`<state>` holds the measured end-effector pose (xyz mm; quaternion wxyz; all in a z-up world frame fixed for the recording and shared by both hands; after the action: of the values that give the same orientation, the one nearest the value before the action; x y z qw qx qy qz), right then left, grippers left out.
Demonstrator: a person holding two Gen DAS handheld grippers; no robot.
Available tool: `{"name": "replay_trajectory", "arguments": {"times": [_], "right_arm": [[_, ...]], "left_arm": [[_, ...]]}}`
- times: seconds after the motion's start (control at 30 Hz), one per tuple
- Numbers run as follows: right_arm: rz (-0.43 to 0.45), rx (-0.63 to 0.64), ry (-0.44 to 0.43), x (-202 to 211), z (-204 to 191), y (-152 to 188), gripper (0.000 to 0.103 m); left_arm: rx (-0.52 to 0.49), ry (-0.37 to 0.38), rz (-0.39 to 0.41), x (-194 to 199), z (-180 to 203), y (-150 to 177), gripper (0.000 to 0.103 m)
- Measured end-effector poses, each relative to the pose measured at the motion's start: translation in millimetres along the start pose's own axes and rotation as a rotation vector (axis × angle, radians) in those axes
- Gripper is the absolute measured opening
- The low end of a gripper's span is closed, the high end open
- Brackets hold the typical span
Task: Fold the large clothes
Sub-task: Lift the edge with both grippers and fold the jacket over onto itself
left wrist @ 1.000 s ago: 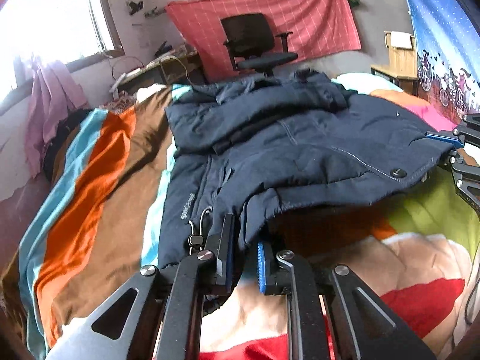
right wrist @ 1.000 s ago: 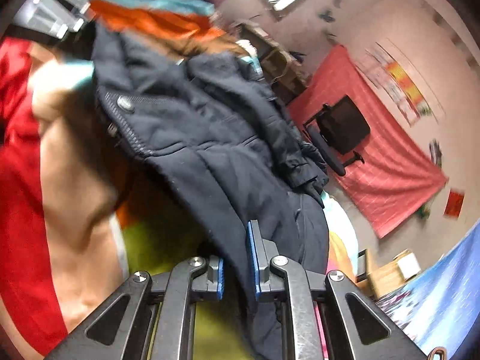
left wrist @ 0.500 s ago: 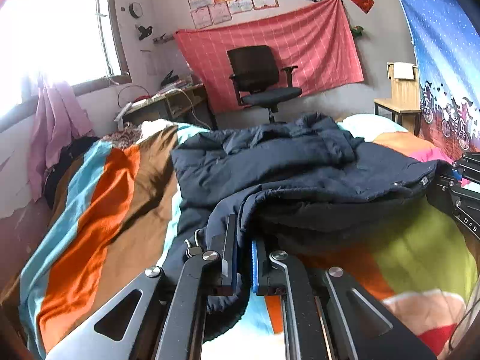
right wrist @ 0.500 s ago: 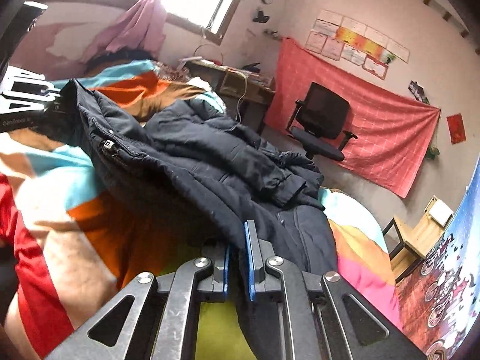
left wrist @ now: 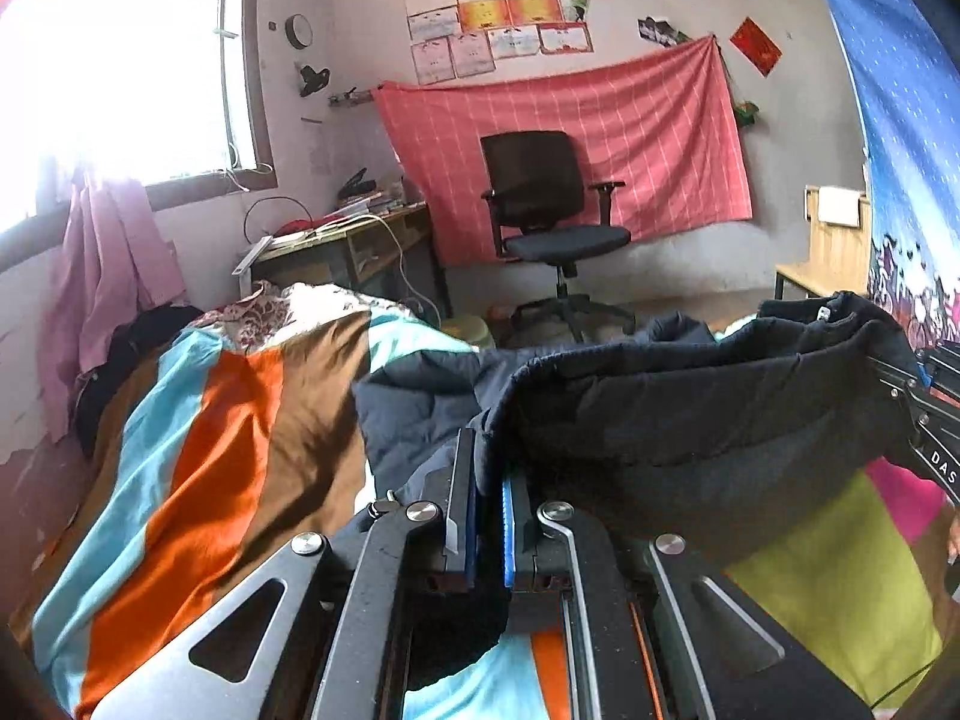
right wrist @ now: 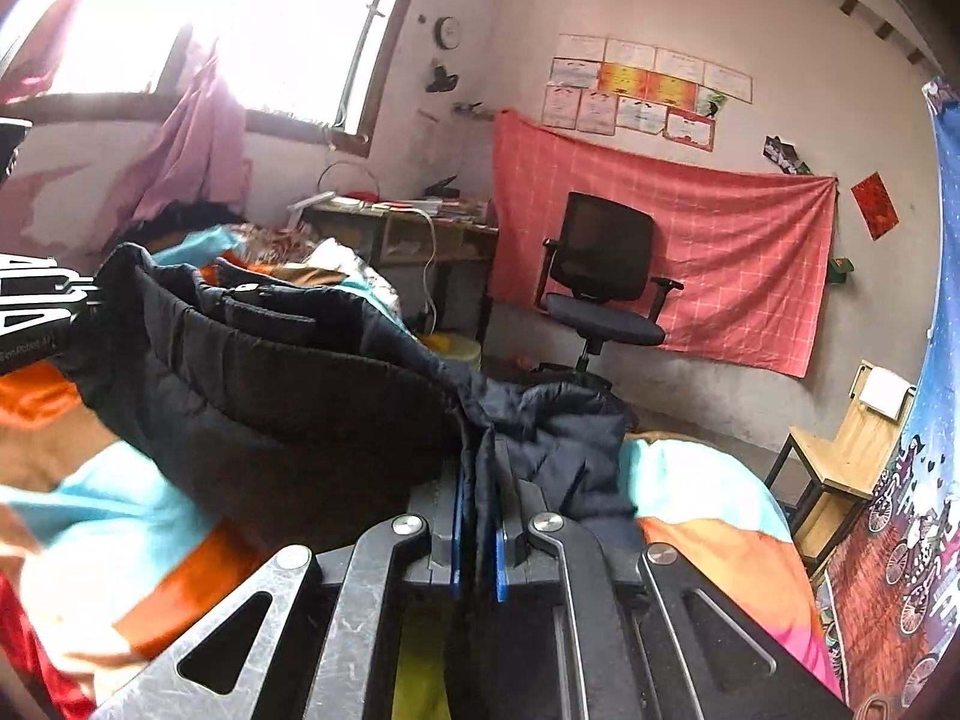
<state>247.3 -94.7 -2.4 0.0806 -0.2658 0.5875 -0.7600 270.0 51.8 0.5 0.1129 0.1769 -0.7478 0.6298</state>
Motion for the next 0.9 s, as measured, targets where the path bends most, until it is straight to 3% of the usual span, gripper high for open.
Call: {"name": "replay_trajectory", "arguments": {"times": [0.13,0.33,0.5,0.7,0.9], "right_arm": [[0.021,0.044,0.028,-18.9,3.3,-21.8,0.007],[0.01,0.14,0.067,-70.6,4.1,-43.6,0.007],[-0.008,0.207,0.082,-115.5,9.1,-51.9,0.007],[-0.024,0.257,0.102,-169.3,18.4,-60.0,0.007],[-0.044,0.296,0.124,-221.0,28.2,-68.2,0.007]], "left_arm": [[-0.009,0.007,0.01,-25.2,-11.1,-17.6,0.005],[-0.061,0.024,-0.053,-74.0,-21.2,-34.0,0.004],[-0.094,-0.006,-0.037,-115.8,-26.9,-42.0,0.004],[-0.012,-0.02,-0.011,-171.1,-43.5,-55.5,0.004],[0.009,-0.045,0.0,-212.1,-49.7,-64.4,0.004]]}}
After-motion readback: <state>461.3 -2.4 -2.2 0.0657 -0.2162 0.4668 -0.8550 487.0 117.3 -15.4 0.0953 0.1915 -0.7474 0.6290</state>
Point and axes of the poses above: each gripper's, at about its wrist camera, not at the fingertips, and x roughly against the way its jaws point, z to its right, y to its underside, the point moved 8 cm from there along -x, roughly the way its jaws point, and after that the axes turned 2 degrees about z, right-handed, at the moved point
